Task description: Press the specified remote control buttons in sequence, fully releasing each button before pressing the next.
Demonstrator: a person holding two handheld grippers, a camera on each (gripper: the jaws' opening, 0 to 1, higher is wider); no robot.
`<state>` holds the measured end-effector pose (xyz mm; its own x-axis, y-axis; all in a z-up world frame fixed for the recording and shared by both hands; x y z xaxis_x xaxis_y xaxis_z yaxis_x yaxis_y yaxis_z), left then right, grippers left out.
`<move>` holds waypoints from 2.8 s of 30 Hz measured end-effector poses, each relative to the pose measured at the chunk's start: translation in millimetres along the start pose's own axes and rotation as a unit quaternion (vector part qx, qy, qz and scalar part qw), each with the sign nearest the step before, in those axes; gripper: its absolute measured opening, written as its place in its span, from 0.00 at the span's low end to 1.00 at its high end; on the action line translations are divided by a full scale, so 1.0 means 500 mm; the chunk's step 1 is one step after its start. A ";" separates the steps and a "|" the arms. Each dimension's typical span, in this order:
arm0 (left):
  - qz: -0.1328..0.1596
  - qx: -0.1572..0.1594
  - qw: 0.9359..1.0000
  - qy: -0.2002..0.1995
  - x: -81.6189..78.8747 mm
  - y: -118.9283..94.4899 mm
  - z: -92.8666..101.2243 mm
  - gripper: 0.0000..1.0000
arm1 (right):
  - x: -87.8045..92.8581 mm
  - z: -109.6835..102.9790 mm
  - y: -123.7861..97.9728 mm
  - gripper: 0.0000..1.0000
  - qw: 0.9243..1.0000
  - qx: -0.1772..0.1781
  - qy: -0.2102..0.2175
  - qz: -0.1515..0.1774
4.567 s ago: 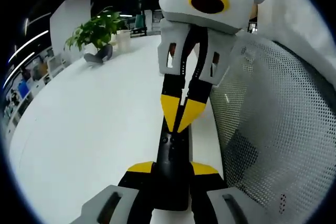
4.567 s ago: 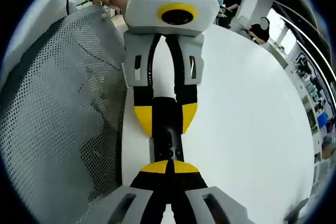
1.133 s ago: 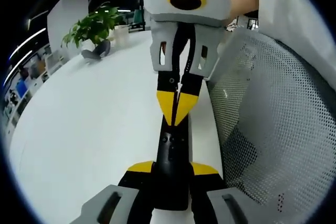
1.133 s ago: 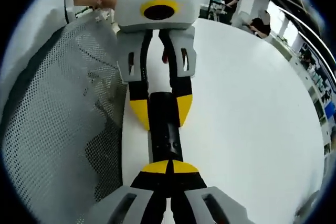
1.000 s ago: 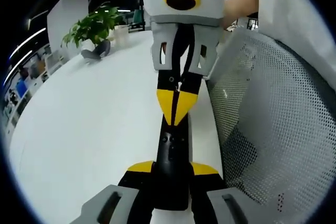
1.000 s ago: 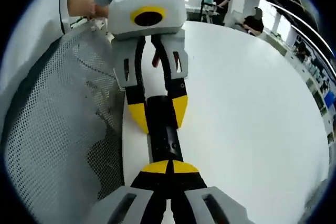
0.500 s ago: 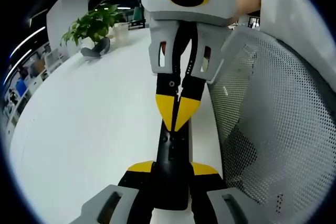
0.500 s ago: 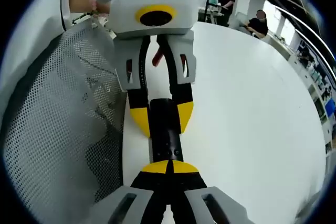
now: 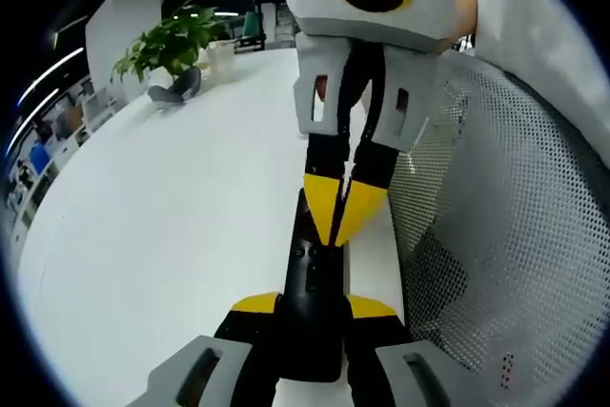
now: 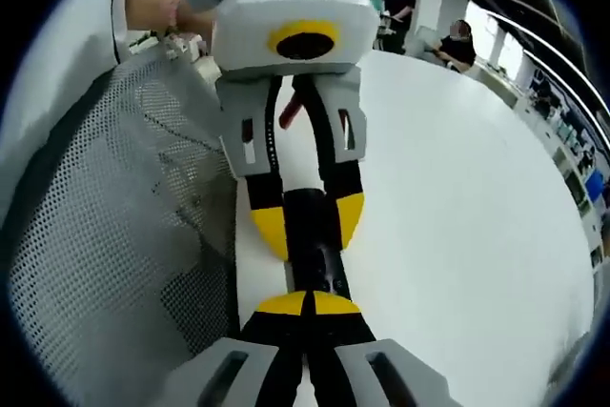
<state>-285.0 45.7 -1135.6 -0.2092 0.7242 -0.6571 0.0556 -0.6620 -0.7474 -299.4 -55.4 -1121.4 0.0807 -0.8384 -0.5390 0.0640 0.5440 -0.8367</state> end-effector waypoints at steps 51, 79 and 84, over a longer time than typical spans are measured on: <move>-0.003 0.009 1.000 0.010 0.000 0.001 -0.002 0.24 | -0.009 0.035 0.006 0.00 0.996 -0.008 0.081 -0.021; 0.017 0.010 1.000 0.012 0.004 0.001 -0.002 0.24 | -0.013 0.067 0.021 0.00 0.987 -0.031 0.154 -0.043; 0.018 0.009 1.000 0.008 0.004 0.001 -0.002 0.24 | -0.016 0.054 0.015 0.00 0.993 -0.011 0.116 -0.030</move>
<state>-284.3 47.2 -1137.4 -0.1910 0.7022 -0.6859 0.0449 -0.6917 -0.7207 -272.5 -43.9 -1120.9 -0.1533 -0.8558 -0.4941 0.0393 0.4943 -0.8684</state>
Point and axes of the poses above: the point that each gripper's makers call its tool centre point, and the gripper's own axes: y roughly forward along the fingers, z roughly to its right, x roughly out of its underside, the point moved 7 cm from there along -y, roughly backward along the fingers, and after that the axes turned 7 degrees about -y, right-handed, at the moved point
